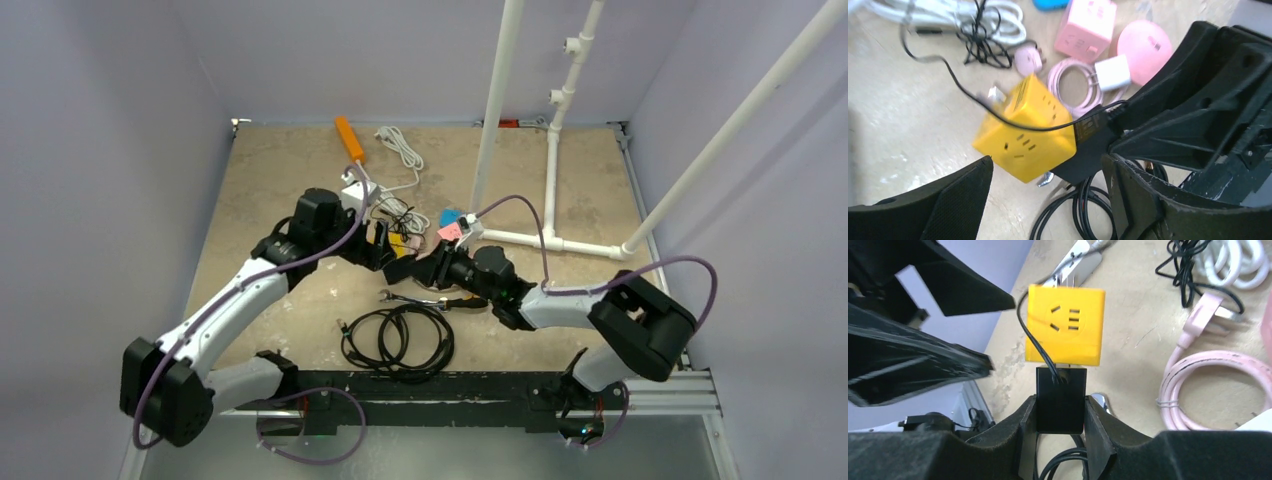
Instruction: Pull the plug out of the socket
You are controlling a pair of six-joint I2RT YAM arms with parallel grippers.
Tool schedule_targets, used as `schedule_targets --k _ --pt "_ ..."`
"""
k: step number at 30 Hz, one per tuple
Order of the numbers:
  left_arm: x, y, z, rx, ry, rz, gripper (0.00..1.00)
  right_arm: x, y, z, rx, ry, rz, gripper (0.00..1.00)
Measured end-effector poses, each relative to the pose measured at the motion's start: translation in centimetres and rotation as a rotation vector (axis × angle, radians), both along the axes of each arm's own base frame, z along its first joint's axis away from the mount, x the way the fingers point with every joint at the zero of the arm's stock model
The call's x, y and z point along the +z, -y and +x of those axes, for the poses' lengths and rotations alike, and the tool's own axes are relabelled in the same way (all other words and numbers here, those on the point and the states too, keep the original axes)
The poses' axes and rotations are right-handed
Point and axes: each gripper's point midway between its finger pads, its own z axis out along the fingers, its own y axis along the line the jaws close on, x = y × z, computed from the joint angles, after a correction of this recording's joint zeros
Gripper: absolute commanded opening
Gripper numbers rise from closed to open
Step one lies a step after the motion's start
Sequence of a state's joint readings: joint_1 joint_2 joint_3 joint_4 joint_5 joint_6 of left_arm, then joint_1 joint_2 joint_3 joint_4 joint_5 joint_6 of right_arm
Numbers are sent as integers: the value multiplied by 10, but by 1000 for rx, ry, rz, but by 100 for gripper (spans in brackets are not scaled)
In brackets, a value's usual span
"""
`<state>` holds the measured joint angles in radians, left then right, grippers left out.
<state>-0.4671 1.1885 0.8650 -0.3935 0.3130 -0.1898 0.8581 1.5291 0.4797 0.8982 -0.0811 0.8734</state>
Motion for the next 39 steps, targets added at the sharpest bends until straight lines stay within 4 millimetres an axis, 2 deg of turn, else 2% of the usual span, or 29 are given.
schedule_targets --k 3,6,12,15,20,24,26,28,39 --pt "33 -2 2 2 132 -44 80 11 6 3 -4 50 -61 0" --pt "48 -2 -3 -18 197 -75 80 9 15 4 6 73 -149 0" --pt "49 6 -13 -89 212 -97 77 -6 42 11 25 52 -296 0" --pt "45 9 -17 -104 205 -93 76 -4 46 12 48 56 -341 0" --pt "29 23 -26 -157 163 -68 75 -1 51 8 73 74 -390 0" --pt "-8 36 -35 -202 58 6 75 2 54 4 79 81 -402 0" --pt "-31 37 -41 -213 -11 59 75 3 56 3 80 79 -405 0" --pt "-44 35 -44 -212 -52 90 76 4 56 3 80 79 -405 0" --pt "-69 36 -47 -218 -137 118 80 5 57 1 85 77 -404 0"
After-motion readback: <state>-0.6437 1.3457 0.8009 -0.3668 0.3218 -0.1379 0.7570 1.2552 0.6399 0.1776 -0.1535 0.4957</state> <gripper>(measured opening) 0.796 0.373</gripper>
